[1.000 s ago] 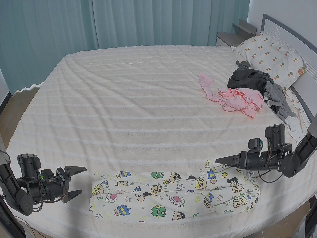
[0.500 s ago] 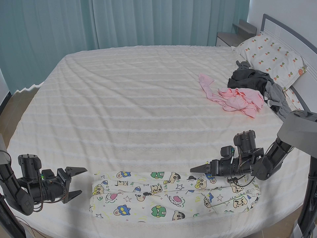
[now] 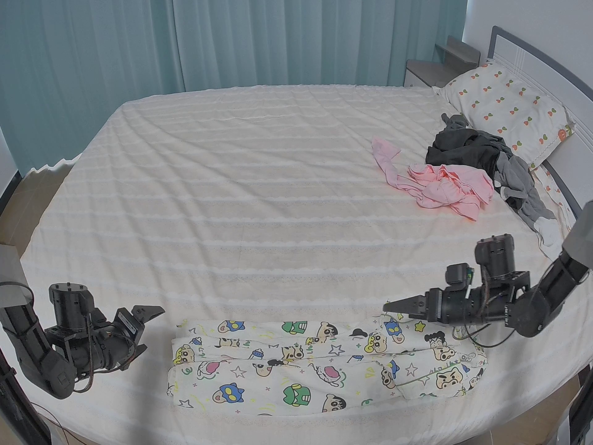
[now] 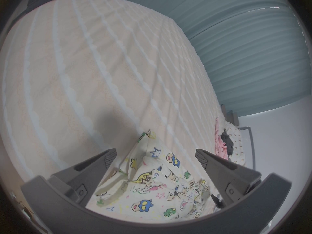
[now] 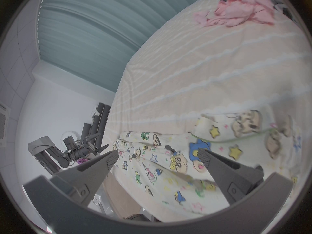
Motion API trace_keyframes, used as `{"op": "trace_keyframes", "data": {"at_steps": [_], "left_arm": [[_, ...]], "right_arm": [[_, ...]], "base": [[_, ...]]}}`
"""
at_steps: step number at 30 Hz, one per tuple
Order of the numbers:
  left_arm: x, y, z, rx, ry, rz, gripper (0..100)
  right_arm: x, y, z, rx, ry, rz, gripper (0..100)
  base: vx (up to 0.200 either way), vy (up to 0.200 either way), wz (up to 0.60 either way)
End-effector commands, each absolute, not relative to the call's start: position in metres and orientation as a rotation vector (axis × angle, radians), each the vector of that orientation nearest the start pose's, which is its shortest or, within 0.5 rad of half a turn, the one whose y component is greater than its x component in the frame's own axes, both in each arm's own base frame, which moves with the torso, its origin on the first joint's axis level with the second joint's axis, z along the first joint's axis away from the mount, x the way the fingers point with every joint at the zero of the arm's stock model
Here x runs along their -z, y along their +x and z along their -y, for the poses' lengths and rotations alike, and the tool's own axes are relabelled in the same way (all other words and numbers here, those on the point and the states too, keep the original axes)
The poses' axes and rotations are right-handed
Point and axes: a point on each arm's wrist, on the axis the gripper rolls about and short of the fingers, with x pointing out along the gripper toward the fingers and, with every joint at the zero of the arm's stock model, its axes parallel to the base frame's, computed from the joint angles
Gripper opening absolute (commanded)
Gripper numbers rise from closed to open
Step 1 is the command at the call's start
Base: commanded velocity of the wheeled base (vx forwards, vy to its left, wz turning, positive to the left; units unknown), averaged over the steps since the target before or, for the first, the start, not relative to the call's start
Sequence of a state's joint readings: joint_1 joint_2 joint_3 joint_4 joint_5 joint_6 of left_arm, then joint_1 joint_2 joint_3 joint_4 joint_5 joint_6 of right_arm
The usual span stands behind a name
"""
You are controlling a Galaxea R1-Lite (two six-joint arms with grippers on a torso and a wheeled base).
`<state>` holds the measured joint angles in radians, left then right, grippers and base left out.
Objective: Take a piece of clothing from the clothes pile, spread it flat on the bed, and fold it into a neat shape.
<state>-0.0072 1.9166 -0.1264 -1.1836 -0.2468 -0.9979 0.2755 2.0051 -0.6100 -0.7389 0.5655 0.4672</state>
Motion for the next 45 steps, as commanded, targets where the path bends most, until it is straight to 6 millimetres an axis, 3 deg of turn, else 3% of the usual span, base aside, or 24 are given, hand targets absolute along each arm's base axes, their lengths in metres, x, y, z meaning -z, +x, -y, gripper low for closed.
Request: {"op": "trace_keyframes", "data": {"at_steps": [1,7,16,29,45], "left_arm": [[-0.013,0.24,0.032,-0.091,-0.961,-0.765,100],[0.009,0.245,0.043,-0.106,-0.935,-0.856,100],[0.012,0.241,0.048,-0.084,-0.87,-0.877,100],[0.017,0.237,0.054,0.007,-0.645,-0.896,100],[0.024,0.252,0.062,0.088,-0.413,-0.855,100]], "right_arm": [[-0.084,0.243,-0.052,-0.556,0.565,-0.742,100],[-0.07,0.218,-0.027,-0.499,0.596,-0.678,100],[-0.052,0.216,-0.024,-0.517,0.602,-0.661,100],[-0.053,0.212,-0.024,-0.538,0.605,-0.661,100],[-0.058,0.205,-0.025,-0.58,0.609,-0.654,100]], "base": [[0.0,0.0,0.0],[0.0,0.0,0.0],[0.0,0.0,0.0],[0.0,0.0,0.0],[0.0,0.0,0.0]]}}
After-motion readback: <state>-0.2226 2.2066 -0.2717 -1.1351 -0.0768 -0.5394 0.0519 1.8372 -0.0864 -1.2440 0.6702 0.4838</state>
